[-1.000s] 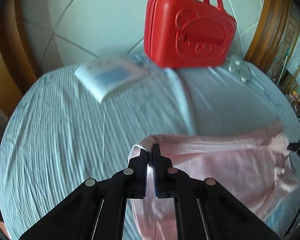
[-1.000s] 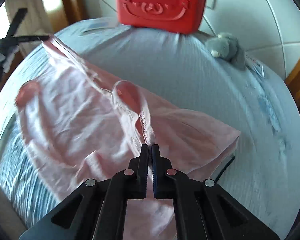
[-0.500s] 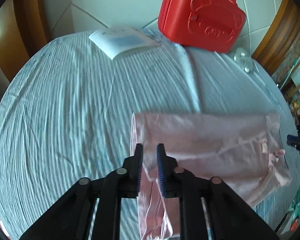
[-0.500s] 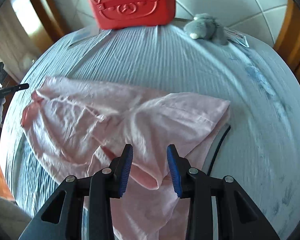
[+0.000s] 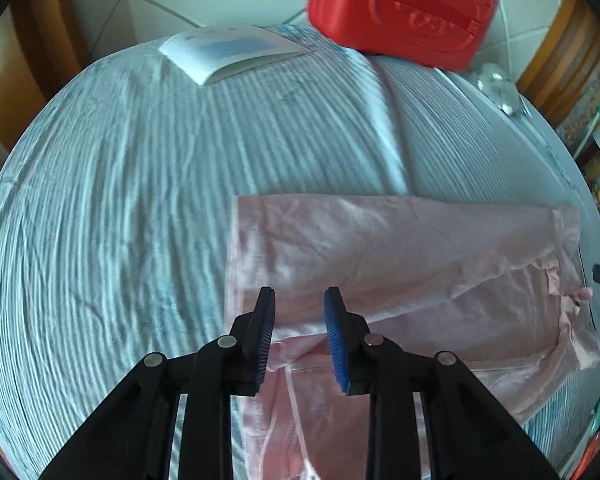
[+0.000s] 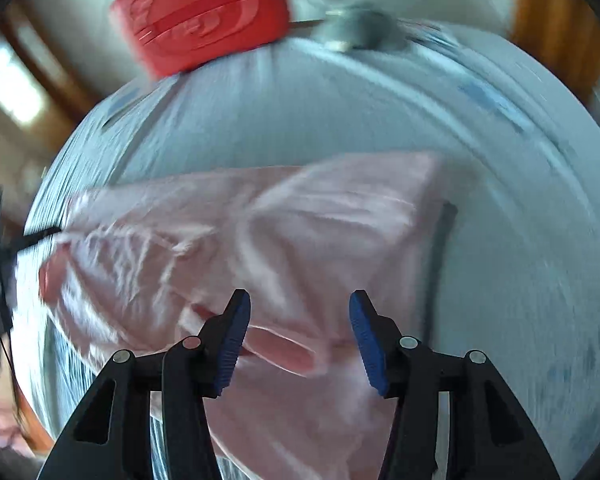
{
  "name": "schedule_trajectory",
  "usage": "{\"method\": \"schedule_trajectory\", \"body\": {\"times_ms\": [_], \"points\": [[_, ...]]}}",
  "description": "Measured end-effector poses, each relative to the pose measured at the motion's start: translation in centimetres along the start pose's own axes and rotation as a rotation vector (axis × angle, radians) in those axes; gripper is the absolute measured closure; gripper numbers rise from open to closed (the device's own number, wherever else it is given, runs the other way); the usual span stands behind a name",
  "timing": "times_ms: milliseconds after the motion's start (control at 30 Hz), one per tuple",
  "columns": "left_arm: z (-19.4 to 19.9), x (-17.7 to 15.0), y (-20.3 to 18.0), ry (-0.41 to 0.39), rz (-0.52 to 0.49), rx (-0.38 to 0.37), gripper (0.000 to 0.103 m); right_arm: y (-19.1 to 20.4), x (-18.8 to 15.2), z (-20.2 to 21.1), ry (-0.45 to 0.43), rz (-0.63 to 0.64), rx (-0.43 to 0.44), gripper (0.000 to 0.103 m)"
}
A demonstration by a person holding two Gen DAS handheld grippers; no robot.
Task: Fold clothes
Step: 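Fold the shirt side over toward the middle and open both grippers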
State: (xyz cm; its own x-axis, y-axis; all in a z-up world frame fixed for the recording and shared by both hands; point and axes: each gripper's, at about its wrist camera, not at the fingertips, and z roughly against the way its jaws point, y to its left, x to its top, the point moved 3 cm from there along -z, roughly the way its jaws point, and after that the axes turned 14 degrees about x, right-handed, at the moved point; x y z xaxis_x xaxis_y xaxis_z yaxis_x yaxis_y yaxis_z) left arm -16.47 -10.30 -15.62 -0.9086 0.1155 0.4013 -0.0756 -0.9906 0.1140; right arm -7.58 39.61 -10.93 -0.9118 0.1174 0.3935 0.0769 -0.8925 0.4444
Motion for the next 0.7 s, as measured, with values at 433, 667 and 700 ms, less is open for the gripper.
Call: {"method": "schedule_trajectory", "body": {"times_ms": [433,667,700], "points": [[-2.0,-0.1,0.7,0.038,-0.022,0.061,0.077,-0.2,-1.4,-2.0,0.096,-0.002,-0.032,0.101],[-1.8,-0.1,0.9,0.036,-0.022,0.065,0.077,-0.6,-4.4,1.3,0.085,-0.029,-0.093,0.069],[-1.7,-0.2,0.9,0.034,-0.023,0.064,0.077,-0.5,-4.7,2.3,0.056,-0.041,-0.075,0.067]]}}
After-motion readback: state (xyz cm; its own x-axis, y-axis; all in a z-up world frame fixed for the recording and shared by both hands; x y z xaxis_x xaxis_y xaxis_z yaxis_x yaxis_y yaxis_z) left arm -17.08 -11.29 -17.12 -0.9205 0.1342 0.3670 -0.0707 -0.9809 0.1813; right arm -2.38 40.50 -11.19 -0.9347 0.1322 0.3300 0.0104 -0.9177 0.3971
